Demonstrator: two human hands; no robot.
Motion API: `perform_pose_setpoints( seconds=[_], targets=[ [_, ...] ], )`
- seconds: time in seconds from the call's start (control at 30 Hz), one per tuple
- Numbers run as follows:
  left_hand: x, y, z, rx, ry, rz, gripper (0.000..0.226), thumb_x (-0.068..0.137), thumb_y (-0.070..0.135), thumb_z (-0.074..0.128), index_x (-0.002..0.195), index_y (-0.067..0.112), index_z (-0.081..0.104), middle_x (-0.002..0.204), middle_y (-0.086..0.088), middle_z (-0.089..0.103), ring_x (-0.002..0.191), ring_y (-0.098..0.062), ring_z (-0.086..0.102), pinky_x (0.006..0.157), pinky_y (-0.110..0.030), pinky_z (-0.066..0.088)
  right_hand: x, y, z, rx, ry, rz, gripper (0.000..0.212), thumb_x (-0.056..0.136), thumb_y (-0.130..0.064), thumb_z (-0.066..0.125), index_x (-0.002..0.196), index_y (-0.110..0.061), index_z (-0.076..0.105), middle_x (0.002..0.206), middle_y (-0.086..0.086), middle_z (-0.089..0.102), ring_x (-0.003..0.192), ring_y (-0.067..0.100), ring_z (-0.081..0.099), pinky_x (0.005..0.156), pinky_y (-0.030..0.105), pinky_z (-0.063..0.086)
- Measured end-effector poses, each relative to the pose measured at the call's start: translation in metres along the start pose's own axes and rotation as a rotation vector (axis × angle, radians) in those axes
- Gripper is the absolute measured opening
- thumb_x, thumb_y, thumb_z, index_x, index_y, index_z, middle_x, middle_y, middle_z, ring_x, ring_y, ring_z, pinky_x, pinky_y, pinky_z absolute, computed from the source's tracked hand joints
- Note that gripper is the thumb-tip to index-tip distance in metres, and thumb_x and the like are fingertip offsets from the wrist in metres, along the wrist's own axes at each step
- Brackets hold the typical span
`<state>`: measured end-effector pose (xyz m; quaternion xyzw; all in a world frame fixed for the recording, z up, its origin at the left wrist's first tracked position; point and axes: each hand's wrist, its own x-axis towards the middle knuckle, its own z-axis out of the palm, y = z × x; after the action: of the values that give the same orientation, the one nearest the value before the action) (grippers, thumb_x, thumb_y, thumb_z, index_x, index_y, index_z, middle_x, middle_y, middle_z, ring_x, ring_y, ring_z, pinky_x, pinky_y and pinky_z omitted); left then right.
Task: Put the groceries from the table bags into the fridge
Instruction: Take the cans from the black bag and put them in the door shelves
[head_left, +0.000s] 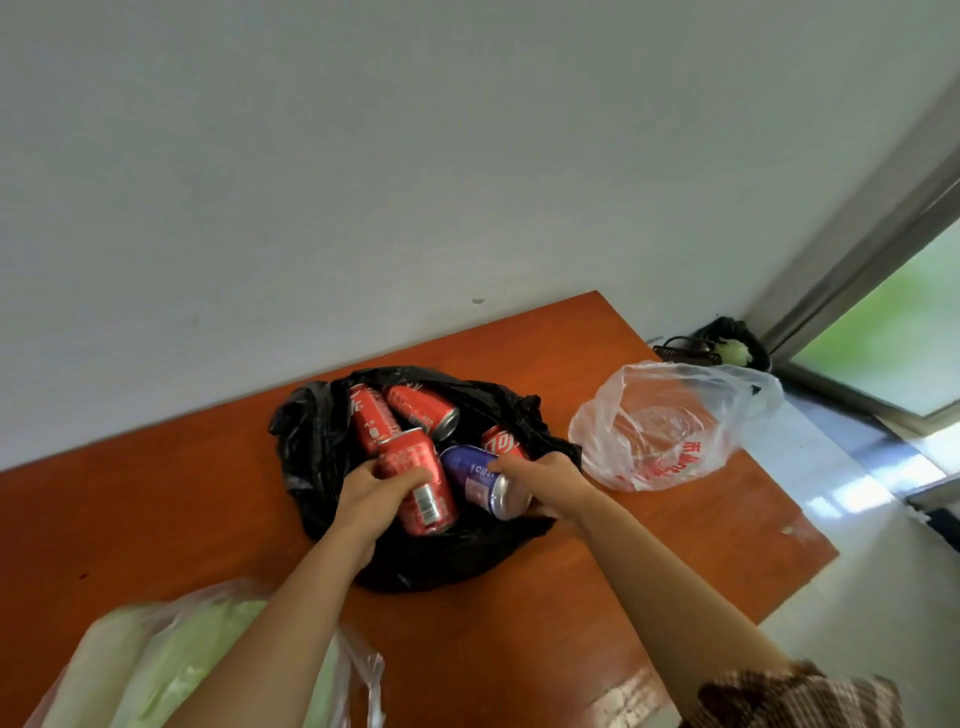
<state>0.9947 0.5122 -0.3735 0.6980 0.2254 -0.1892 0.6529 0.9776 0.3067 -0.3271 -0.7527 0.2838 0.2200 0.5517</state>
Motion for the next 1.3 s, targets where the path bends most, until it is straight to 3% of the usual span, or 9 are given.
perform_pose_setpoints(
  seconds=[0.07, 0.17, 0.33, 0.43, 0.53, 0.7, 0.83, 1.0, 1.3],
  targets=[
    [-0.013, 0.020, 0.009, -0.052, -0.031, 0.067, 0.037, 0.069, 0.021, 0.080, 0.102, 0.007, 0.067, 0.082, -0.010, 0.071, 0.065, -0.022, 0.065, 0.062, -0.030, 0.051, -0.018, 0.002, -0.020, 0.215, -0.028, 0.011, 0.032, 0.077, -0.029, 0.075, 0.082, 0.001, 0.066, 0.078, 0.013, 0.068, 0.078, 0.022, 0.068, 0.080, 0.041, 0.059],
    [-0.041, 0.050, 0.035, -0.135, -0.143, 0.130, 0.026, 0.076, 0.016, 0.075, 0.098, 0.008, 0.064, 0.076, -0.006, 0.069, 0.065, -0.020, 0.064, 0.060, -0.029, 0.053, -0.050, 0.008, -0.055, 0.453, -0.053, -0.023, 0.025, 0.084, -0.025, 0.068, 0.095, -0.002, 0.065, 0.081, 0.013, 0.068, 0.076, 0.023, 0.066, 0.075, 0.039, 0.058],
    [-0.101, 0.083, 0.100, -0.074, -0.468, 0.249, 0.040, 0.077, 0.017, 0.073, 0.115, 0.009, 0.061, 0.098, -0.011, 0.071, 0.084, -0.022, 0.069, 0.068, -0.033, 0.056, -0.115, 0.035, -0.129, 0.679, 0.002, -0.159, 0.040, 0.076, -0.030, 0.071, 0.108, -0.007, 0.063, 0.100, 0.016, 0.069, 0.090, 0.025, 0.066, 0.085, 0.040, 0.054],
    [-0.148, 0.087, 0.155, 0.007, -0.635, 0.323, 0.042, 0.079, 0.018, 0.071, 0.119, 0.015, 0.058, 0.110, -0.011, 0.068, 0.096, -0.026, 0.068, 0.080, -0.040, 0.056, -0.169, 0.068, -0.180, 0.781, 0.043, -0.217, 0.053, 0.072, -0.032, 0.070, 0.117, -0.005, 0.059, 0.109, 0.019, 0.067, 0.093, 0.025, 0.067, 0.077, 0.035, 0.059],
    [-0.207, 0.079, 0.218, 0.051, -0.747, 0.376, 0.041, 0.079, 0.019, 0.071, 0.116, 0.024, 0.054, 0.110, -0.006, 0.065, 0.098, -0.023, 0.065, 0.079, -0.037, 0.054, -0.230, 0.118, -0.232, 0.854, 0.101, -0.291, 0.044, 0.072, -0.025, 0.068, 0.110, -0.004, 0.060, 0.097, 0.017, 0.071, 0.087, 0.024, 0.068, 0.074, 0.032, 0.058],
    [-0.332, 0.035, 0.325, 0.112, -0.924, 0.385, 0.033, 0.082, 0.010, 0.067, 0.113, 0.014, 0.056, 0.103, -0.010, 0.066, 0.088, -0.023, 0.066, 0.061, -0.027, 0.056, -0.342, 0.225, -0.312, 1.024, 0.233, -0.427, 0.072, 0.057, -0.023, 0.071, 0.122, 0.002, 0.054, 0.103, 0.020, 0.068, 0.085, 0.026, 0.068, 0.072, 0.033, 0.059],
    [-0.440, -0.007, 0.409, 0.175, -1.053, 0.427, 0.035, 0.079, 0.007, 0.070, 0.112, 0.012, 0.059, 0.105, -0.010, 0.067, 0.094, -0.024, 0.065, 0.073, -0.032, 0.053, -0.436, 0.307, -0.370, 1.160, 0.361, -0.531, 0.078, 0.054, -0.019, 0.074, 0.125, 0.003, 0.052, 0.103, 0.019, 0.066, 0.084, 0.026, 0.067, 0.076, 0.034, 0.058],
    [-0.562, -0.041, 0.505, 0.219, -1.212, 0.506, 0.034, 0.077, 0.010, 0.073, 0.107, 0.017, 0.060, 0.103, -0.005, 0.067, 0.097, -0.023, 0.064, 0.080, -0.036, 0.052, -0.535, 0.377, -0.438, 1.225, 0.600, -0.587, 0.039, 0.071, -0.021, 0.061, 0.105, -0.003, 0.061, 0.090, 0.014, 0.064, 0.076, 0.022, 0.060, 0.072, 0.035, 0.048],
    [-0.699, -0.058, 0.656, 0.223, -1.357, 0.659, 0.042, 0.077, 0.016, 0.075, 0.114, 0.016, 0.056, 0.102, -0.002, 0.065, 0.095, -0.021, 0.065, 0.082, -0.037, 0.054, -0.647, 0.456, -0.565, 1.019, 0.969, -0.514, 0.020, 0.087, -0.021, 0.054, 0.099, -0.009, 0.063, 0.086, 0.009, 0.063, 0.071, 0.017, 0.058, 0.067, 0.031, 0.047]
  ],
)
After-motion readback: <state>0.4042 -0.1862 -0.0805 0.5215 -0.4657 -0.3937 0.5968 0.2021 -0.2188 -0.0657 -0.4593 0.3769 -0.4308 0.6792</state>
